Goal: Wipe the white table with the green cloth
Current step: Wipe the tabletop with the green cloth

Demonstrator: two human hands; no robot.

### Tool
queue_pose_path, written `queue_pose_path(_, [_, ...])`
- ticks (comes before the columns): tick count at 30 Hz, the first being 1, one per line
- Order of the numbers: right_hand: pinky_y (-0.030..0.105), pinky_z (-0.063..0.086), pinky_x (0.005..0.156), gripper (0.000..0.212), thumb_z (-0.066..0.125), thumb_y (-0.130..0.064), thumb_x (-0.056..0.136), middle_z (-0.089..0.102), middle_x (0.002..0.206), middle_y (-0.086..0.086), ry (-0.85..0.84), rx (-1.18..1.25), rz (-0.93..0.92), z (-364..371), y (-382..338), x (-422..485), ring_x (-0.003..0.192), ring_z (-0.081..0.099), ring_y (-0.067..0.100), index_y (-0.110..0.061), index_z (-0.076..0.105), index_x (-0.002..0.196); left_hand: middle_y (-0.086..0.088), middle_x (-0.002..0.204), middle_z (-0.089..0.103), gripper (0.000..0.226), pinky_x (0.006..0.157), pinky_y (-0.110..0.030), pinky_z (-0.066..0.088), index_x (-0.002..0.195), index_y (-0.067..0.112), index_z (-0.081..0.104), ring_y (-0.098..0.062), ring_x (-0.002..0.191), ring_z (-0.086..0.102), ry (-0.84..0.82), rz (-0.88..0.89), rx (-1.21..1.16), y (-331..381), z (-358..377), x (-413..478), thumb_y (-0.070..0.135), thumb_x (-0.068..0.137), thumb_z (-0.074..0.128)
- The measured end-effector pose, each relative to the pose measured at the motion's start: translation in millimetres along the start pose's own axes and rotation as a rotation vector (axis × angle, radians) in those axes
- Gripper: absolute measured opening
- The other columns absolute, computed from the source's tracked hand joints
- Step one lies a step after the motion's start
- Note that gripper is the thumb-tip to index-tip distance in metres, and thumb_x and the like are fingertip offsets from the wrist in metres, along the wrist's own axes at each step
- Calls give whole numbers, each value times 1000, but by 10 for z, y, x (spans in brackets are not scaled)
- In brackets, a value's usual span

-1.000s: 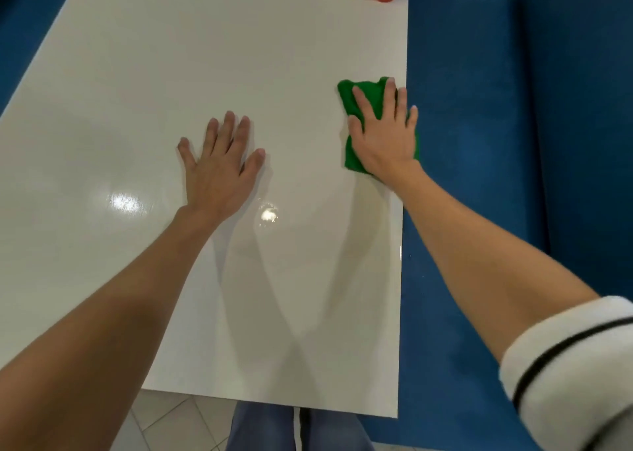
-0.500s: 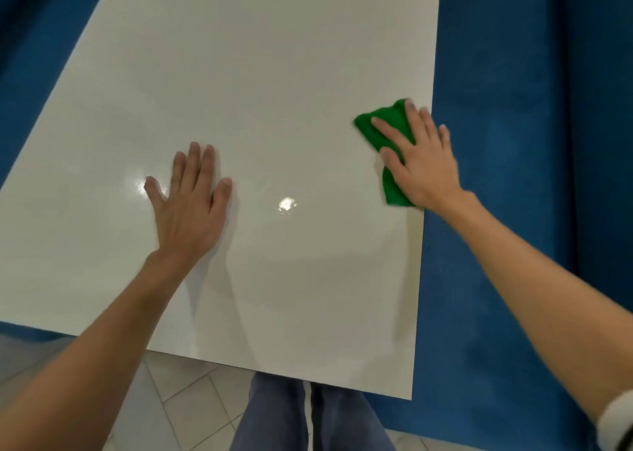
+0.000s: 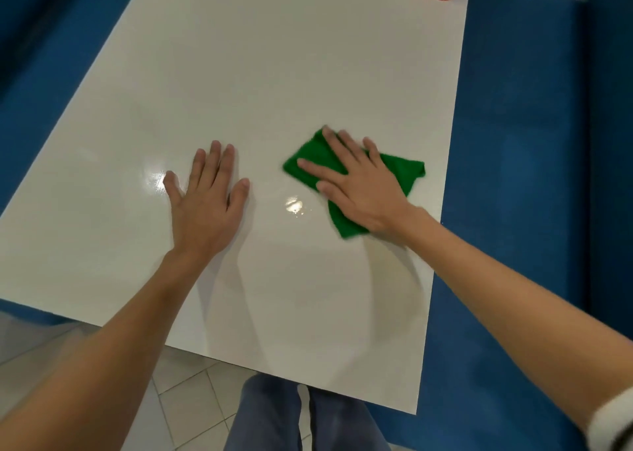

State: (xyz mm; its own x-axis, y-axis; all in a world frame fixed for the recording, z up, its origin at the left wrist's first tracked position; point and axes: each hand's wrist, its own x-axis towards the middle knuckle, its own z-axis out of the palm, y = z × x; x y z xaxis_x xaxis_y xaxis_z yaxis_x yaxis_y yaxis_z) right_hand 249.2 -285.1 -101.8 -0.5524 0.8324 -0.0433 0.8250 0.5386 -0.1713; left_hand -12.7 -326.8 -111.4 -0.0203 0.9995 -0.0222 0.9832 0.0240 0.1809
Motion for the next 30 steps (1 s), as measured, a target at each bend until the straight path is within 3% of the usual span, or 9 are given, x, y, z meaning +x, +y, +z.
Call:
queue_pose_path(2, [45,4,116,47,16,-47,99,9,160,4,-38,7,-122,-7,148,-275,147,9,24,-46,28,145,3,161,13,58,110,-57,7,153,25,15,-17,147,12,1,1,-2,1,-2,-5,47,99,18])
queue_pose_path(5, [47,10,114,48,25,-41,97,16,159,1,-43,26,-123,-69,491,-418,146,16,22,-39,35,144,3,161,13,58,110,-57,6,153,25,15,-16,147,11,6,2,-7,21,3,-13,47,99,18])
queue_pose_path(10, [53,4,114,67,22,-42,83,12,160,-1,-10,59,190,-226,699,81,147,10,25,-40,14,150,3,161,15,58,110,-58,8,153,25,17,-17,147,13,20,-1,8,11,15,5,46,99,20])
queue_pose_path(13, [55,1,114,64,20,-45,87,7,161,2,-18,37,313,-187,459,415,147,4,27,-41,12,150,2,160,17,58,109,-59,9,153,24,19,-18,147,15,23,0,15,9,19,10,46,99,20])
queue_pose_path(19, [55,2,115,57,22,-62,95,6,161,-1,-32,17,103,3,-245,241,147,5,26,-44,14,149,3,161,11,60,112,-57,1,153,24,16,-16,148,8,-26,-7,-66,-11,-34,12,47,98,19])
queue_pose_path(23, [52,5,114,53,18,-58,96,11,160,-4,-38,13,-6,34,-234,-250,147,11,23,-45,20,148,4,161,11,59,112,-56,-2,153,24,16,-16,148,7,12,-49,-70,-101,-121,-166,47,100,21])
queue_pose_path(30, [52,5,115,50,17,-53,98,12,160,-3,7,37,240,-87,343,-19,147,10,22,-44,20,148,3,162,8,62,110,-59,7,154,23,9,-18,148,10,-25,-118,9,-331,-60,-417,50,98,13])
